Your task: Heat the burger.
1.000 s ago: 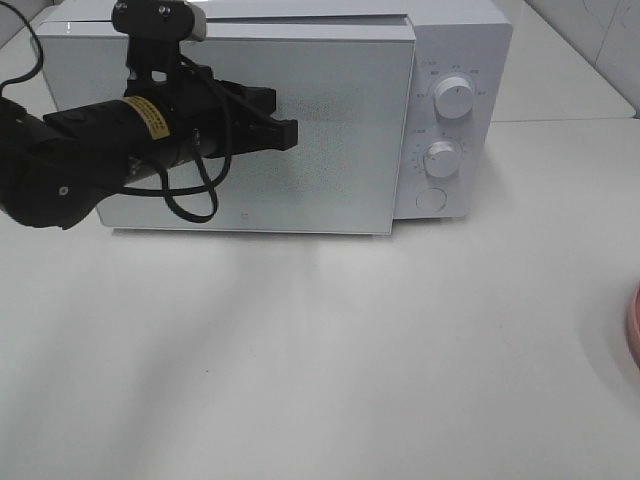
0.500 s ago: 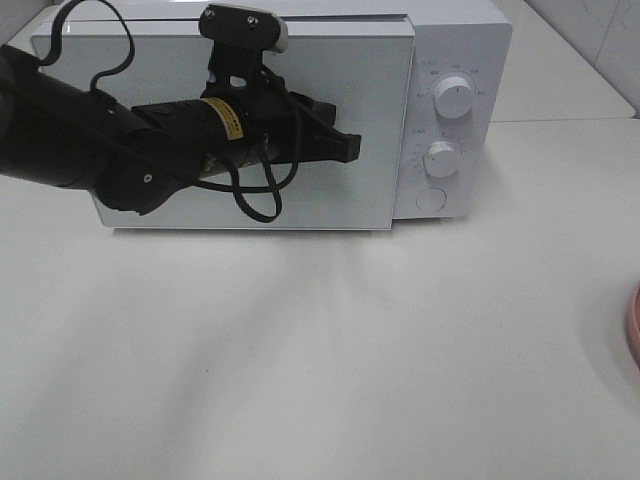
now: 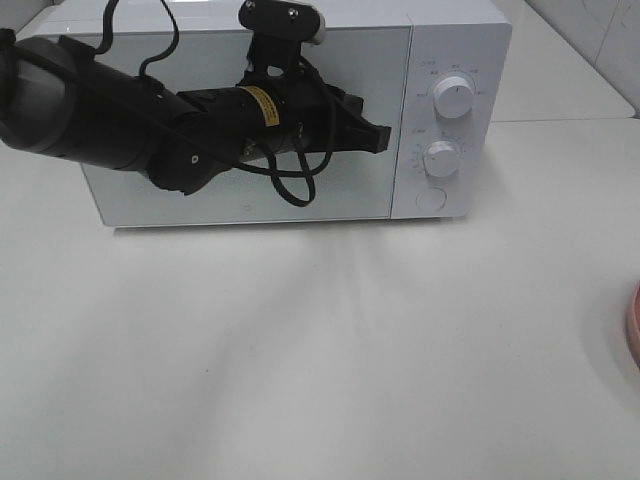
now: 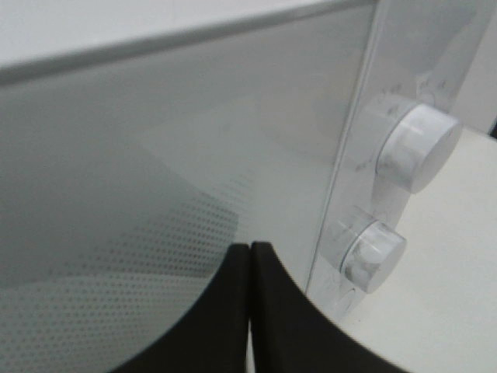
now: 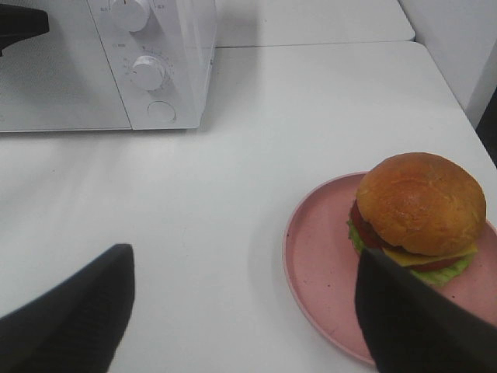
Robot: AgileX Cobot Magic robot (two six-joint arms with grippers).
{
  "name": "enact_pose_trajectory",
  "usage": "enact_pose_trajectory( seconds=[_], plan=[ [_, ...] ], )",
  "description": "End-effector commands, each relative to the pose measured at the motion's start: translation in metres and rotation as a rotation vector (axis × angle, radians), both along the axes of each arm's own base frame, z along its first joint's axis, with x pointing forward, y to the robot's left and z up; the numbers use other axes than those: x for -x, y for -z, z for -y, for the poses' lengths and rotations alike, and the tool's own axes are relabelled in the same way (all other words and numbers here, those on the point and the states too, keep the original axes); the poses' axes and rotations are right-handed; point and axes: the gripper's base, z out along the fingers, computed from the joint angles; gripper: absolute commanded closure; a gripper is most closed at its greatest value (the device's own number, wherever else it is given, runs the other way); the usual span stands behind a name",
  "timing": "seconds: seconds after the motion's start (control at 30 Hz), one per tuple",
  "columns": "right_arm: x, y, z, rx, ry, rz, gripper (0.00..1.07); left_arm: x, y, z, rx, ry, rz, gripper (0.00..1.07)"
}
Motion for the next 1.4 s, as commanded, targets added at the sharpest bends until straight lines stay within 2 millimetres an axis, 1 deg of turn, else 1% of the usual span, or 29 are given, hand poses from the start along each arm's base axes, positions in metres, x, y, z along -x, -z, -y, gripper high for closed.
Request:
enact_pose_trajectory(
  seconds=[0.03,0.13,0.23,0.27,0.3,0.33,0.4,0.43,0.47,0.5,0.53,0.7,0.73,0.77,0.8,0.83,0.87,0.9,0.93,0.97,1.0,1.03,1.1,1.13,1.17,1.3,1.33,1.37,1.4],
  plan=[
    [0.004,0.0,0.0,-0.006,0.007,0.034,0.33,-0.019,-0.011,-0.01,0.105,-0.1,0.002,1.07],
    [0.004,0.0,0.0,-0.006,0.007,0.034,0.33,-0.019,-0.011,-0.01,0.098,-0.096,0.001,1.07],
    [0.004,0.0,0.0,-0.006,0.007,0.034,0.33,-0.013,-0.013,-0.005,0.072,-0.067,-0.003,1.07],
    [0.004,0.0,0.0,-0.006,0.007,0.034,0.33,-0.006,-0.016,0.001,0.047,-0.044,-0.018,1.07],
    [0.004,0.0,0.0,-0.006,0.007,0.034,0.33,-0.006,-0.016,0.001,0.047,-0.044,-0.018,1.07],
    [0.004,0.0,0.0,-0.006,0.007,0.034,0.33,0.001,-0.019,0.005,0.015,-0.029,-0.051,1.07],
    [0.004,0.0,0.0,-0.006,0.007,0.034,0.33,0.005,-0.02,0.007,-0.001,-0.02,-0.067,1.07],
    [0.004,0.0,0.0,-0.006,0.007,0.034,0.33,0.014,-0.024,0.011,-0.035,-0.003,-0.098,1.07],
    [0.004,0.0,0.0,-0.006,0.007,0.034,0.33,0.014,-0.024,0.011,-0.035,-0.003,-0.098,1.07],
    [0.004,0.0,0.0,-0.006,0.007,0.034,0.33,0.022,-0.027,0.013,-0.074,0.009,-0.137,1.07],
    [0.004,0.0,0.0,-0.006,0.007,0.034,0.33,0.022,-0.027,0.013,-0.074,0.009,-0.137,1.07],
    [0.004,0.0,0.0,-0.006,0.007,0.034,0.33,0.043,-0.033,0.014,-0.202,0.032,-0.26,1.06],
    [0.004,0.0,0.0,-0.006,0.007,0.034,0.33,0.043,-0.033,0.014,-0.202,0.032,-0.26,1.06],
    [0.004,0.0,0.0,-0.006,0.007,0.034,0.33,0.049,-0.035,0.01,-0.247,0.032,-0.303,0.94],
    [0.004,0.0,0.0,-0.006,0.007,0.034,0.33,0.049,-0.035,0.01,-0.247,0.032,-0.303,0.94],
    [0.004,0.0,0.0,-0.006,0.007,0.034,0.33,0.054,-0.036,0.01,-0.276,0.038,-0.328,0.84],
    [0.004,0.0,0.0,-0.006,0.007,0.034,0.33,0.06,-0.036,0.007,-0.339,0.042,-0.379,0.59],
    [0.004,0.0,0.0,-0.006,0.007,0.034,0.33,0.06,-0.036,0.007,-0.339,0.042,-0.379,0.59],
    [0.004,0.0,0.0,-0.005,0.007,0.034,0.33,0.067,-0.037,0.003,-0.386,0.041,-0.436,0.28],
    [0.004,0.0,0.0,-0.006,0.007,0.034,0.33,0.07,-0.036,0.001,-0.404,0.037,-0.469,0.18],
    [0.004,0.0,0.0,-0.006,0.007,0.034,0.33,0.07,-0.036,0.001,-0.404,0.037,-0.469,0.18],
    [0.004,0.0,0.0,-0.006,0.007,0.034,0.33,0.077,-0.035,-0.003,-0.451,0.035,-0.54,0.05],
    [0.004,0.0,0.0,-0.006,0.007,0.034,0.33,0.081,-0.034,-0.006,-0.483,0.032,-0.579,0.06],
    [0.004,0.0,0.0,-0.006,0.007,0.034,0.33,0.088,-0.033,-0.012,-0.534,0.024,-0.671,0.06],
    [0.004,0.0,0.0,-0.006,0.007,0.034,0.33,0.092,-0.033,-0.014,-0.554,0.018,-0.714,0.06],
    [0.004,0.0,0.0,-0.006,0.007,0.034,0.33,0.1,-0.033,-0.021,-0.615,0.009,-0.804,0.06],
    [0.004,0.0,0.0,-0.006,0.007,0.034,0.33,0.108,-0.033,-0.027,-0.668,0.014,-0.883,0.06],
    [0.004,0.0,0.0,-0.006,0.007,0.034,0.33,0.108,-0.033,-0.027,-0.668,0.014,-0.883,0.06],
    [0.004,0.0,0.0,-0.006,0.007,0.034,0.33,0.114,-0.035,-0.031,-0.702,0.014,-0.941,0.06]
  ],
)
